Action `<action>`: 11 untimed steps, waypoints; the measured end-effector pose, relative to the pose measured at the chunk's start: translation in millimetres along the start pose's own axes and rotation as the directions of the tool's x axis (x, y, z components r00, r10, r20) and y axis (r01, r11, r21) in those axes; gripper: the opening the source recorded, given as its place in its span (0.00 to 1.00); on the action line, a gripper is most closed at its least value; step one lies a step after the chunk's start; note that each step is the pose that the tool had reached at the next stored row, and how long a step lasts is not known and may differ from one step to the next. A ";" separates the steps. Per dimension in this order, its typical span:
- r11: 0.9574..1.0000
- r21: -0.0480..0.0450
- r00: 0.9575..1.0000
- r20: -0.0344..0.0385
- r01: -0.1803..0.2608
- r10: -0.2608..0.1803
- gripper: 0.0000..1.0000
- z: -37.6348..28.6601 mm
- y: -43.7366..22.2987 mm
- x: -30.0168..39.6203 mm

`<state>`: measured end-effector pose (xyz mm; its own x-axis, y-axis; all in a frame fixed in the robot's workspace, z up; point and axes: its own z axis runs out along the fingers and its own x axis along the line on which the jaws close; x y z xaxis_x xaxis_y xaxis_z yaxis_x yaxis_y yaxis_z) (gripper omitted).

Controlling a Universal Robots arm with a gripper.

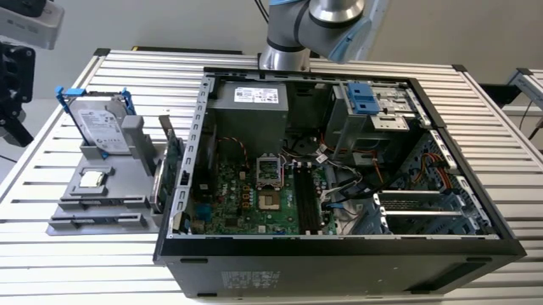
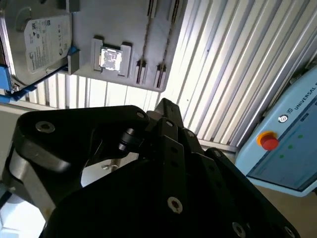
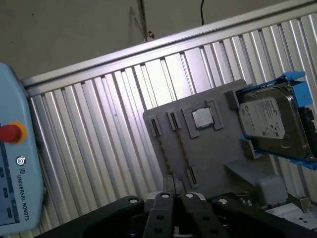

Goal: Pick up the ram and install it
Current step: 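Pick up the ram and move it above insertion slot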

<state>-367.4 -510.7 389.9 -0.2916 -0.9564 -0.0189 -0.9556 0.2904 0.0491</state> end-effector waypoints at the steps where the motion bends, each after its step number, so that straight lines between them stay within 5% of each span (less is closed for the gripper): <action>1: 1.000 0.000 1.000 0.000 0.009 -0.009 0.00 0.0 0.0 0.0; 11: 0.994 -0.002 0.994 -0.005 0.108 -0.108 0.00 0.0 0.0 0.0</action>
<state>-367.4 -510.6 389.9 -0.1867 -0.9822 -0.0188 -0.9814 0.1856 0.0491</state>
